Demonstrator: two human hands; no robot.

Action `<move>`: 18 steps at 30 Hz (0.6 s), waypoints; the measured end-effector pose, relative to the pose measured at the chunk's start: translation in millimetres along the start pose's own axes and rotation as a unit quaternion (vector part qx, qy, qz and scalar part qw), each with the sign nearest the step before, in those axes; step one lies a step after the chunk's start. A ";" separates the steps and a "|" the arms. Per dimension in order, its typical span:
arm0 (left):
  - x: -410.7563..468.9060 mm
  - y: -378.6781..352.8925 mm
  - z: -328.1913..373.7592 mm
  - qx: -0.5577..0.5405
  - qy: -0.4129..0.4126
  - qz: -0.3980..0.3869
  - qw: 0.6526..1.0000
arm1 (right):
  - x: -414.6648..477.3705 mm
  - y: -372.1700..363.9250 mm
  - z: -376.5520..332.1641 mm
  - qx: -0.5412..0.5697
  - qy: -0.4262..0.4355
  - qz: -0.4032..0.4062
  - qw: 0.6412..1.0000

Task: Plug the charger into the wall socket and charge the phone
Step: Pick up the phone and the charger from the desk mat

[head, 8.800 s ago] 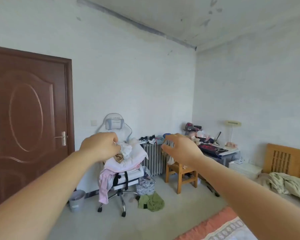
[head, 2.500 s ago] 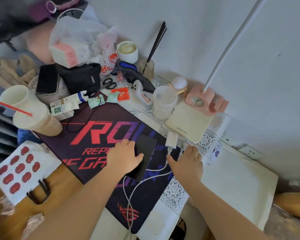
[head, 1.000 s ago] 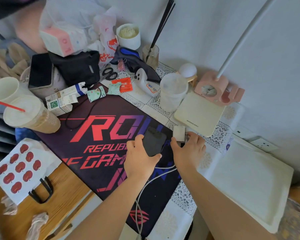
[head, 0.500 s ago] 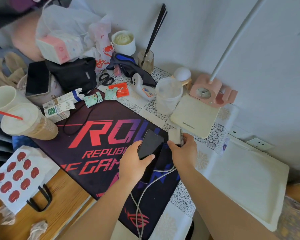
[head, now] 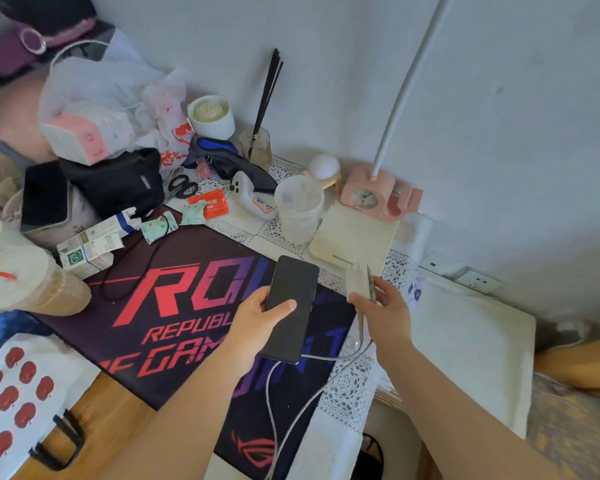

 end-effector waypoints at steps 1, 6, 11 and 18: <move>3.2 -6.7 3.8 0.000 -0.003 -0.009 1.000 | -1.4 9.8 -2.7 0.009 0.002 0.007 1.000; 18.8 -57.8 20.3 0.001 -0.015 -0.059 0.998 | -9.5 68.6 -13.9 0.043 0.015 0.055 0.997; 30.6 -125.2 31.8 0.009 -0.019 -0.118 0.993 | -13.6 140.3 -21.8 0.058 0.035 0.100 0.993; 48.6 -217.1 36.0 -0.008 0.004 -0.164 0.986 | -7.7 243.5 -23.5 0.071 0.046 0.142 0.986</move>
Point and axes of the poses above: each hand's wrist, its own x-axis towards the middle knuckle, its own y-axis out of the back of the hand, z = x × y, the point moved 2 cm from there along x, towards the middle knuckle, and after that the axes turned 11 degrees about -z, right-handed, at the moved point
